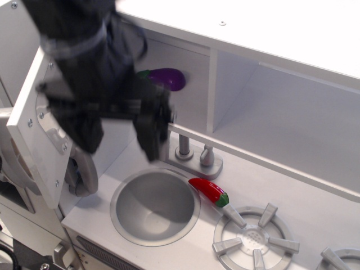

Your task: Close microwave

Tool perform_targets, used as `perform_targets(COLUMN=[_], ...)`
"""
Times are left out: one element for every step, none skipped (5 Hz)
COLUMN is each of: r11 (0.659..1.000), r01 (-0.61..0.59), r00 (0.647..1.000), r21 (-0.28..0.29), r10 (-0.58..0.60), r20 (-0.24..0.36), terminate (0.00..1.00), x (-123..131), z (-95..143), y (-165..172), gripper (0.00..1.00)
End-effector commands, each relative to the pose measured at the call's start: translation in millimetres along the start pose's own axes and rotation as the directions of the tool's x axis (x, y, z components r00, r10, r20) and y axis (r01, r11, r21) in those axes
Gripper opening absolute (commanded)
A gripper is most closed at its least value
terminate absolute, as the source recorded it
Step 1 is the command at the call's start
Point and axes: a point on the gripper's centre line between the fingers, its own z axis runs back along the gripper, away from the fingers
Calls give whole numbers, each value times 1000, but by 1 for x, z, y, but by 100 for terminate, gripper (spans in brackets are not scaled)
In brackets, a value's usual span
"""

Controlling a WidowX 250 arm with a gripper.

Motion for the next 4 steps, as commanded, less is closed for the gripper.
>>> perform_targets(r11=[998, 994, 980, 968], r01=[-52, -101, -130, -141], r00=[997, 994, 991, 990], r21=[23, 49, 147, 208], r10=[50, 98, 124, 132], r20=[63, 57, 52, 56], terminate=[0, 0, 0, 0], x=[42, 52, 50, 49], z=[39, 44, 30, 23], y=[37, 65, 92, 110], gripper=[100, 100, 100, 100])
